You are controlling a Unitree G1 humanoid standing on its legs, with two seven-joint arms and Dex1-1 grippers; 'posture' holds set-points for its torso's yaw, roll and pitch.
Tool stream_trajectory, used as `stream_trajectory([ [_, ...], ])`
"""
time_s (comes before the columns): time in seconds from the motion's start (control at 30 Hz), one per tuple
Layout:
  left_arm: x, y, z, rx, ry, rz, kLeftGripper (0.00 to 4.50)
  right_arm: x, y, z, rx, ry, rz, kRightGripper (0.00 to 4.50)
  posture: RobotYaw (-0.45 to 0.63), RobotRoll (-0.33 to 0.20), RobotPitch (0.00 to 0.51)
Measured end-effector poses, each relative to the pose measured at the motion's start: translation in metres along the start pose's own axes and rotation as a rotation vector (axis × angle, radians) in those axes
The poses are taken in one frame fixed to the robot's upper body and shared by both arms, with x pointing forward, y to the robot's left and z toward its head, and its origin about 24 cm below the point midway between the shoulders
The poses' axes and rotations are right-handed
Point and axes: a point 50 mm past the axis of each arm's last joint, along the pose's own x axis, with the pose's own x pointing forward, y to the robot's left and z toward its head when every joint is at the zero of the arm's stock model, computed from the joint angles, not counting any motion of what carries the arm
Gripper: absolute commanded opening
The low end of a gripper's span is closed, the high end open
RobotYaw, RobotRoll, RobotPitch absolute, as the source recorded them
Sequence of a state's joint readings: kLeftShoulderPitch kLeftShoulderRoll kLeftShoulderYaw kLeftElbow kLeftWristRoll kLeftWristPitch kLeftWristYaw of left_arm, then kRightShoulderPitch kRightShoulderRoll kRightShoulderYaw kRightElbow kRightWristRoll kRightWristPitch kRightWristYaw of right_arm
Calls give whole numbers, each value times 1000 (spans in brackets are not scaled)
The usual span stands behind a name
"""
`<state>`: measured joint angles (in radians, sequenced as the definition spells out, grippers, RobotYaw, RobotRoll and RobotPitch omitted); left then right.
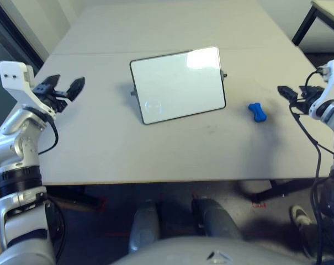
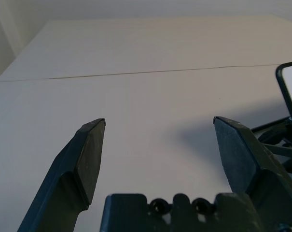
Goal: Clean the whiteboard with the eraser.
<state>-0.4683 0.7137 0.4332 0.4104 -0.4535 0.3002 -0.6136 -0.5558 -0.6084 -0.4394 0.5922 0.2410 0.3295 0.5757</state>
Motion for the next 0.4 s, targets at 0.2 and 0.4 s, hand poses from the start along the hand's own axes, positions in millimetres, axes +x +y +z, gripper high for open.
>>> stream_trajectory([
  [0.2, 1, 9, -10, -29, 20, 23, 4500, -3, 6, -3, -47, -135, 11, 4492, -182, 0, 53],
  [0.4, -1, 15, -19, -47, 30, 47, 4500, -1, 13, -5, -60, -201, 23, 4492, -174, 0, 43],
])
